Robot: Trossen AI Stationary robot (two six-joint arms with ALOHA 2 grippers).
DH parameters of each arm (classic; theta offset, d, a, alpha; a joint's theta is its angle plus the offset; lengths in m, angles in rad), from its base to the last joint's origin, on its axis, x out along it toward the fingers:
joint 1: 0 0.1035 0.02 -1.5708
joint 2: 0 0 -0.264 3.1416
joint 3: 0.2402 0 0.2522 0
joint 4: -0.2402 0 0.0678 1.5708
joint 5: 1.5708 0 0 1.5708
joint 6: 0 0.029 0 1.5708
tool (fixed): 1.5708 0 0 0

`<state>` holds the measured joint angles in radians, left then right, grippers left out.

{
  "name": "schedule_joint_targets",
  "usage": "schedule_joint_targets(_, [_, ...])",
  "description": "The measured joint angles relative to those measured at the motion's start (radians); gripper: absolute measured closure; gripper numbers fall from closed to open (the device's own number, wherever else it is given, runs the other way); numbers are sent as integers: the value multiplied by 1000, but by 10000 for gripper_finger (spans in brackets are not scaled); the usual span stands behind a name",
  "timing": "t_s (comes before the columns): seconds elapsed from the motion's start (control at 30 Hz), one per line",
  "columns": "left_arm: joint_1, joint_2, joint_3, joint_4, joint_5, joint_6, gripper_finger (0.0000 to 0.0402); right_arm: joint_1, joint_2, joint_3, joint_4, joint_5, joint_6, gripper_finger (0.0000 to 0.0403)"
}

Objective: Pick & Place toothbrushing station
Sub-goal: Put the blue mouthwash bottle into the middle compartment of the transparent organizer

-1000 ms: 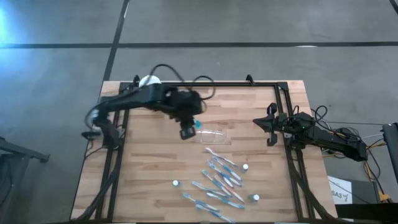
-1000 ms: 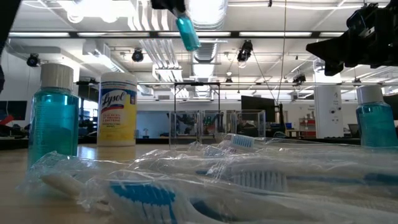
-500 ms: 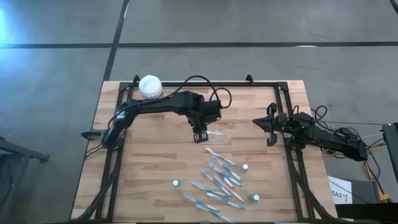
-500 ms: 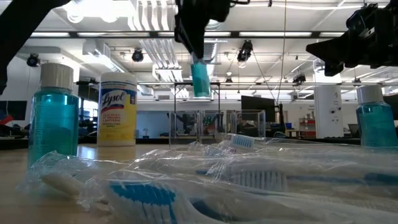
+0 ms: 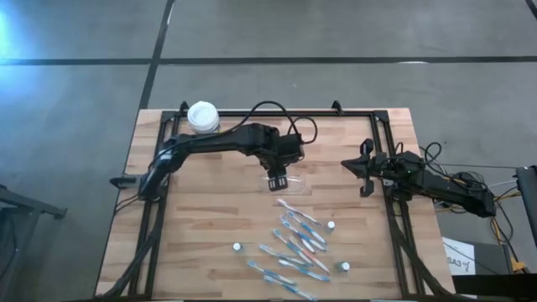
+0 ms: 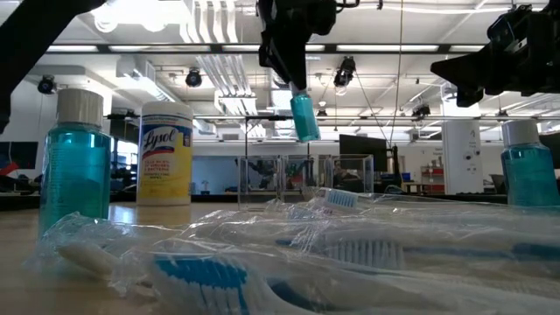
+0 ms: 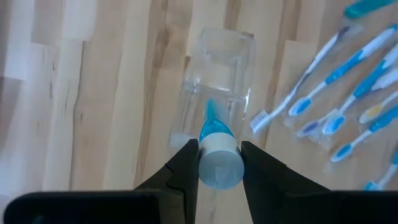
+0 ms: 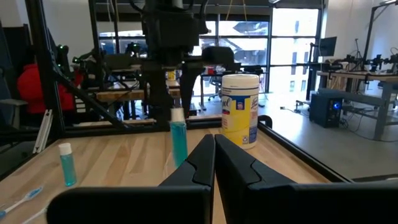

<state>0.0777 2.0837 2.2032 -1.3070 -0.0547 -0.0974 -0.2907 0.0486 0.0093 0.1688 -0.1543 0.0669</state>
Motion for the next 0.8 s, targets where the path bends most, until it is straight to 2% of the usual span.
schedule_joint_targets(0.8, [28,128,-1,-13,1,43,304,0,0,0,0,0,-18,394])
